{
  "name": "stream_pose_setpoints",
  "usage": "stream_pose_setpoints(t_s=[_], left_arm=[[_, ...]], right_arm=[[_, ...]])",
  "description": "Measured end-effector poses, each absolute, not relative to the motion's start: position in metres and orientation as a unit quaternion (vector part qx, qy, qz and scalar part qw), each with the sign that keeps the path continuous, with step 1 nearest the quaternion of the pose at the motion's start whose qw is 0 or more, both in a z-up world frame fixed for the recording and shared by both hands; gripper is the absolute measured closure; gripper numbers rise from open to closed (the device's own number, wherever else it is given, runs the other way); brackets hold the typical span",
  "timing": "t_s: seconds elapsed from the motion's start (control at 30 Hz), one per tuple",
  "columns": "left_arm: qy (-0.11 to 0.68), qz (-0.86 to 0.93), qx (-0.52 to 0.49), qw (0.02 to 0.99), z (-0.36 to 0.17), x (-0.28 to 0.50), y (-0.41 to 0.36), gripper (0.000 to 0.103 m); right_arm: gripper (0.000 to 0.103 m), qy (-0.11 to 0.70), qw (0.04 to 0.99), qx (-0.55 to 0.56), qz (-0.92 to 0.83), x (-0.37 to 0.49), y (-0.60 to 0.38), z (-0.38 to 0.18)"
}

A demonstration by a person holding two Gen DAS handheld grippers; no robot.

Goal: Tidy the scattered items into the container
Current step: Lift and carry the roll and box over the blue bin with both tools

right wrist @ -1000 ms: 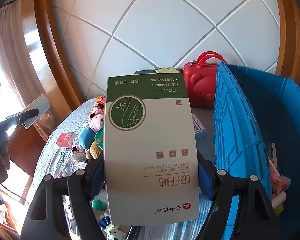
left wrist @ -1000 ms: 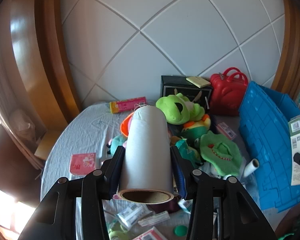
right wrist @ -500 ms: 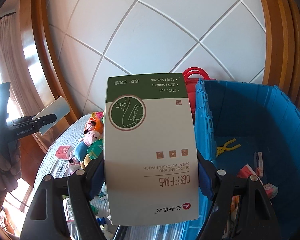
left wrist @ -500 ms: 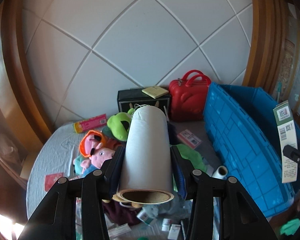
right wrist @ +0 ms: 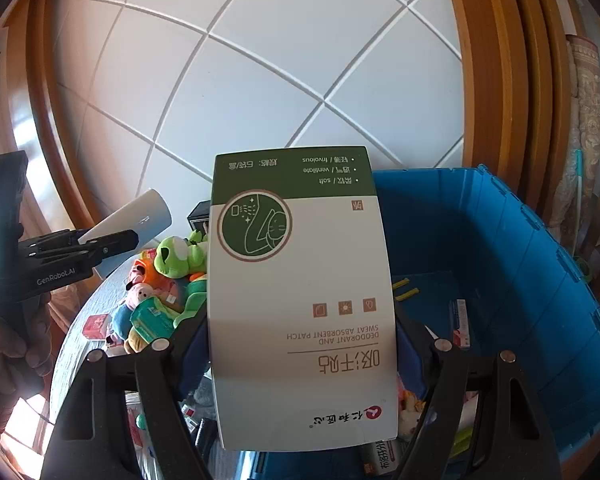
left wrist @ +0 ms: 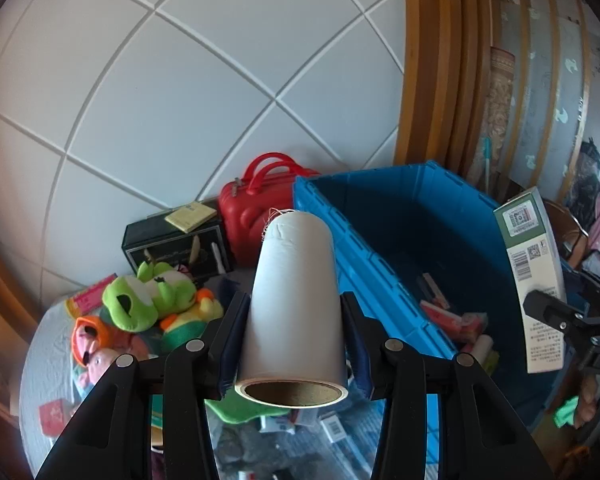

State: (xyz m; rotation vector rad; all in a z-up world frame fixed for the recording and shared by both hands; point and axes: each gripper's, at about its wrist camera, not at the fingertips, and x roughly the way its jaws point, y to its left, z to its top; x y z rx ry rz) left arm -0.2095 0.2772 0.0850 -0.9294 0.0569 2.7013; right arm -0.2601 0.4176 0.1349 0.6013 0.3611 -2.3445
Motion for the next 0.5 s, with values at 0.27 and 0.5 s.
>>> stream_pose_setpoints(t_s=[0.27, 0.5], left_arm=[[0.041, 0.924, -0.313, 0.216, 0.096, -0.225, 0.36, 0.059], [0.056, 0.912, -0.311, 0.262, 0.099, -0.238, 0.422, 0.059]], right_arm=[[0.027, 0.122, 0.293, 0.235, -0.919, -0.287, 0.461, 0.144], [0.027, 0.112, 0.257, 0.242, -0.929, -0.306, 0.494, 0.146]])
